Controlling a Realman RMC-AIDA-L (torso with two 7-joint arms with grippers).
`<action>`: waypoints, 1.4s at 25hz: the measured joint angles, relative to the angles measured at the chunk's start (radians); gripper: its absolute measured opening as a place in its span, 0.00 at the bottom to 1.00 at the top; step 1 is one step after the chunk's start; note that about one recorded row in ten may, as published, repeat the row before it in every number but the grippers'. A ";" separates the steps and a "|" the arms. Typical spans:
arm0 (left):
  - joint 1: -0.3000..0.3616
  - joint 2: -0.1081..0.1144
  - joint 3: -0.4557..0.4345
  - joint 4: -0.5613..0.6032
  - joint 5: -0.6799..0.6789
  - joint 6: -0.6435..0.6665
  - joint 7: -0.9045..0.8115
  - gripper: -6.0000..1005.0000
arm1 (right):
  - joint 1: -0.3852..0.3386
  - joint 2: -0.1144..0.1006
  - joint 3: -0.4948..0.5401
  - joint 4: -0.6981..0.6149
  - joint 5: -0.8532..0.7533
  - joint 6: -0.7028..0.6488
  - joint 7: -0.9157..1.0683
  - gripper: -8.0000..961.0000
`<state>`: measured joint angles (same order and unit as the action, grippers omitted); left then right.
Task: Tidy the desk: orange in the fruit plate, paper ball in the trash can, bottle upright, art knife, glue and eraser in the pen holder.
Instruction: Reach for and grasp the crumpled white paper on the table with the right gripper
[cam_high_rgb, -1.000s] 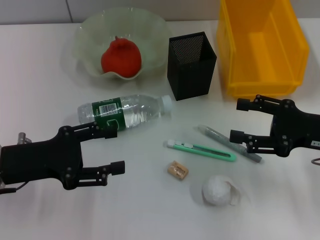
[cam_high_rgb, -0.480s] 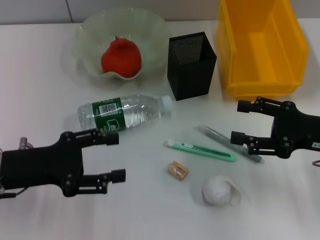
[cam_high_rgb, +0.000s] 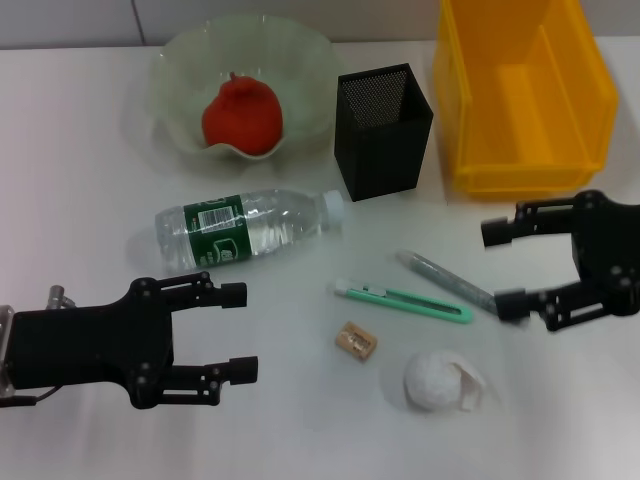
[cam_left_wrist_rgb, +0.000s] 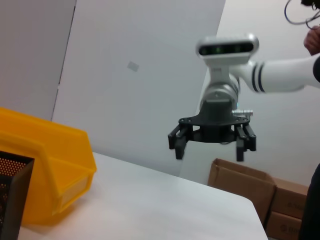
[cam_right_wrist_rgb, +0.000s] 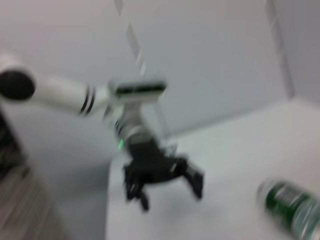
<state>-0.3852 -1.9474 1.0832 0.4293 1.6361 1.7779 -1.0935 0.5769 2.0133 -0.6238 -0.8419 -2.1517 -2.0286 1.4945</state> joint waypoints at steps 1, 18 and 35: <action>0.000 -0.002 0.000 0.000 0.000 0.000 0.001 0.81 | 0.019 -0.001 -0.034 -0.032 -0.019 -0.007 0.037 0.86; 0.000 -0.002 -0.017 0.008 0.001 -0.005 0.001 0.81 | 0.342 0.071 -0.559 -0.156 -0.435 0.072 0.283 0.86; 0.004 0.004 -0.018 0.008 0.001 -0.003 0.002 0.81 | 0.343 0.073 -0.644 -0.147 -0.383 0.135 0.288 0.86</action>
<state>-0.3817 -1.9431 1.0650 0.4372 1.6367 1.7751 -1.0918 0.9196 2.0864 -1.2673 -0.9891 -2.5345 -1.8937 1.7828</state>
